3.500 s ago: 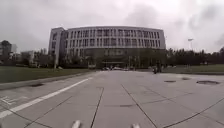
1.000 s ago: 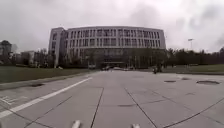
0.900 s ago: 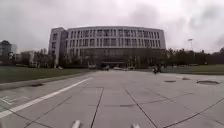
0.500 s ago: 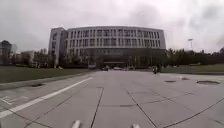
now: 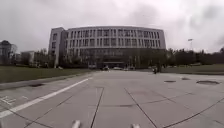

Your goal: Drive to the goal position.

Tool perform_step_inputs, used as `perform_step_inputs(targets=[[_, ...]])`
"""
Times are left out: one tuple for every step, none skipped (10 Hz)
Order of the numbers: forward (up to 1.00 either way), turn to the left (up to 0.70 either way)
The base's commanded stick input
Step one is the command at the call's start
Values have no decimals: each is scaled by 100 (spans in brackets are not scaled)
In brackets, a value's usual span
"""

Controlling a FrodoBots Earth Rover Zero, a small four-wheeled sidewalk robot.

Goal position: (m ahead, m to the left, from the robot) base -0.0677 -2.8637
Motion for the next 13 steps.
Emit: perform_step_inputs(targets=[[6, 0], [6, 0], [6, 0], [6, 0], [6, 0], [6, 0], [6, 0], [6, 0], [6, 0], [6, 0], [6, 0], [6, 0], [6, 0]])
